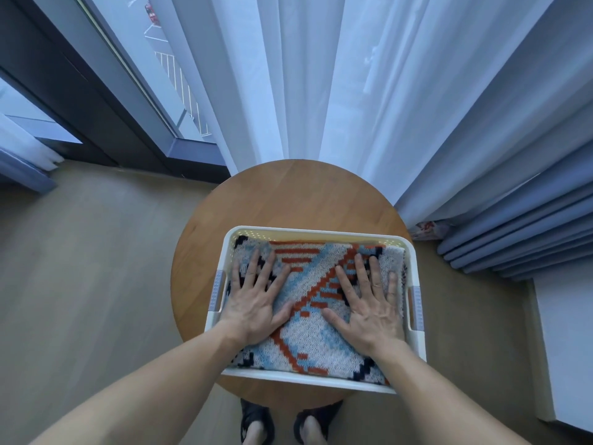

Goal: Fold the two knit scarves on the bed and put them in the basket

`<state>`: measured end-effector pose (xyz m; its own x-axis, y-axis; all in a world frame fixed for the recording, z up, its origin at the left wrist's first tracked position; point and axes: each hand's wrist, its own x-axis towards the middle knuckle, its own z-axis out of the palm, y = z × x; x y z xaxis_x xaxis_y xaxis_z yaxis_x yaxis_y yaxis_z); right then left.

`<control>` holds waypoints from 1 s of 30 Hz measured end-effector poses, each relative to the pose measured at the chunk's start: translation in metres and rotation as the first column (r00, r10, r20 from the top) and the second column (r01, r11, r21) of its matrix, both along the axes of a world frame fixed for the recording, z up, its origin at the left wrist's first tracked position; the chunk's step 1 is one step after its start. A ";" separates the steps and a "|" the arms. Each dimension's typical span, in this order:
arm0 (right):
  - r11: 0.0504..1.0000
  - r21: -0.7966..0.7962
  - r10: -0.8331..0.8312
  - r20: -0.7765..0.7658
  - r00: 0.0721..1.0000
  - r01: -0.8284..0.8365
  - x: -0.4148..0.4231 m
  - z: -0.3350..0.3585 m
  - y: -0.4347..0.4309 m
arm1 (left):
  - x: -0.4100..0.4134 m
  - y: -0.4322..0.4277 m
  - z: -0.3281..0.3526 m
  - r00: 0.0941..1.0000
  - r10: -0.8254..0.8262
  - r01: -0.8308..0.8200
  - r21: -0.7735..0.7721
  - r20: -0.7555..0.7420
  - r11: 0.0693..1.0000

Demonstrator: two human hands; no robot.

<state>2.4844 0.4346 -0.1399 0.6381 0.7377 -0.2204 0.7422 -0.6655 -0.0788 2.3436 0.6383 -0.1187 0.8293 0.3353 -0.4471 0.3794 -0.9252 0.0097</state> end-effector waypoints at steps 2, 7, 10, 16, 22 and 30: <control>1.000 -0.009 -0.007 -0.009 1.000 0.007 -0.005 0.002 -0.004 | -0.006 -0.002 0.004 0.999 0.034 -0.034 -0.031 0.023 0.999; 0.999 -0.053 -0.018 -0.059 0.998 0.015 -0.027 0.016 -0.025 | -0.040 -0.011 0.010 1.000 0.014 -0.014 -0.033 0.023 0.999; 0.998 0.010 0.063 -0.116 0.991 -0.062 -0.041 0.030 -0.002 | -0.035 -0.025 0.014 0.995 0.008 0.000 -0.076 0.099 0.997; 0.986 -0.089 0.123 -0.193 0.973 -0.142 -0.036 0.014 0.000 | -0.022 -0.012 -0.002 0.994 -0.089 0.094 -0.086 0.055 0.992; 0.984 -0.179 -0.044 -0.197 0.979 0.009 -0.034 0.020 -0.022 | -0.035 -0.008 0.001 0.999 -0.018 0.020 -0.072 0.030 0.997; 0.913 -0.372 -0.310 -0.358 0.881 0.169 -0.052 0.058 -0.041 | -0.054 0.005 0.040 0.975 -0.148 0.163 0.080 -0.164 0.983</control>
<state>2.4327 0.3931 -0.0815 0.5894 0.4168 -0.6920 0.5061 -0.8582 -0.0859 2.2897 0.6431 -0.0787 0.7963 0.2540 -0.5491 0.2209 -0.9670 -0.1269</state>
